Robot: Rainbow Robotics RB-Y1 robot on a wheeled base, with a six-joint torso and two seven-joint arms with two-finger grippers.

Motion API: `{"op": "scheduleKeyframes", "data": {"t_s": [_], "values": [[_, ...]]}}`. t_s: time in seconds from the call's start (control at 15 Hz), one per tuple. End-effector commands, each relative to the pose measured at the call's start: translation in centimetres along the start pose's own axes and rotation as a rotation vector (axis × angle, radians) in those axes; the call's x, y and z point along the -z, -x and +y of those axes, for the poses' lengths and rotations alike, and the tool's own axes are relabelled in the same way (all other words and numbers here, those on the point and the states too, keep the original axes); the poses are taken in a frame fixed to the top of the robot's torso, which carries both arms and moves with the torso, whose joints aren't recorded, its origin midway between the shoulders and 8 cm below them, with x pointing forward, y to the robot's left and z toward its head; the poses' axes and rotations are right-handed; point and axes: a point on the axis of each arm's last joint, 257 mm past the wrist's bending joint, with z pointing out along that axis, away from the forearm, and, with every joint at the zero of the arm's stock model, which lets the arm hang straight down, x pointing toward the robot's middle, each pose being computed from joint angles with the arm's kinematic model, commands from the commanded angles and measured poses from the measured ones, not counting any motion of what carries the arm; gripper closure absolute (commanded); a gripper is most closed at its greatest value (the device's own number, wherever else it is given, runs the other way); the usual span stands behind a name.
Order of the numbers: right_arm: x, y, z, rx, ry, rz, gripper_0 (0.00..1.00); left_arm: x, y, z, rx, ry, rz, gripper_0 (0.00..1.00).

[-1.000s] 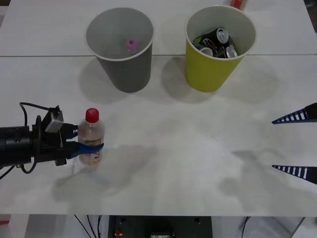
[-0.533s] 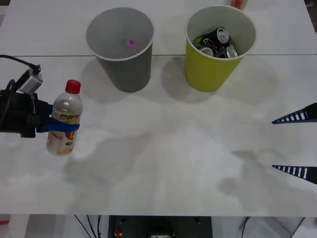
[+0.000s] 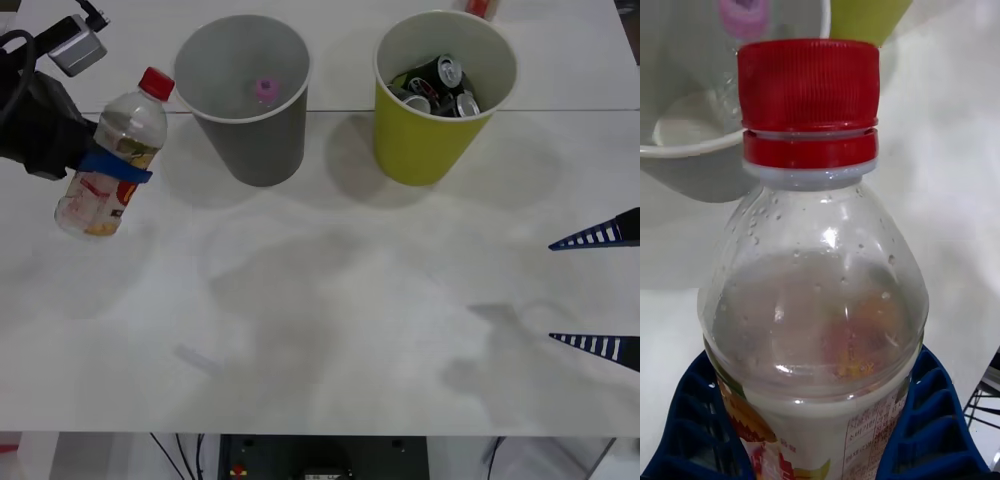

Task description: Put the can into the green bin and the plastic bottle into the gray bin

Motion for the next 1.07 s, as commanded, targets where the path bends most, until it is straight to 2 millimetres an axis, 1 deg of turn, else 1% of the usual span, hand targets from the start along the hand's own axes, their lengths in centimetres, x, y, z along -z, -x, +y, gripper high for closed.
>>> {"op": "scheduleKeyframes", "data": {"t_s": [0.07, 0.2, 0.27, 0.33, 0.53, 0.6, 0.73, 0.87, 0.93, 1.07], "values": [[0.0, 0.0, 0.0, 0.0, 0.0, 0.0, 0.0, 1.1, 3.1, 2.2, -0.032, 0.047, 0.039, 1.0], [0.0, 0.0, 0.0, 0.0, 0.0, 0.0, 0.0, 2.2, 6.2, 3.8, -0.042, 0.078, 0.049, 1.0], [0.0, 0.0, 0.0, 0.0, 0.0, 0.0, 0.0, 2.5, 7.7, 4.3, -0.039, 0.083, 0.042, 1.0], [0.0, 0.0, 0.0, 0.0, 0.0, 0.0, 0.0, 3.1, 9.7, 4.9, -0.024, 0.086, 0.021, 1.0], [0.0, 0.0, 0.0, 0.0, 0.0, 0.0, 0.0, 3.6, 14.0, 6.0, 0.018, 0.083, -0.047, 1.0], [0.0, 0.0, 0.0, 0.0, 0.0, 0.0, 0.0, 3.5, 15.8, 6.1, 0.029, 0.077, -0.069, 1.0], [0.0, 0.0, 0.0, 0.0, 0.0, 0.0, 0.0, 2.9, 18.2, 6.5, 0.023, 0.102, -0.082, 1.0], [0.0, 0.0, 0.0, 0.0, 0.0, 0.0, 0.0, 1.8, 19.6, 6.7, 0.016, 0.121, -0.086, 1.0], [0.0, 0.0, 0.0, 0.0, 0.0, 0.0, 0.0, 0.9, 20.6, 6.7, 0.013, 0.132, -0.095, 1.0], [0.0, 0.0, 0.0, 0.0, 0.0, 0.0, 0.0, -0.4, 21.5, 7.1, 0.035, 0.132, -0.113, 1.0]]}}
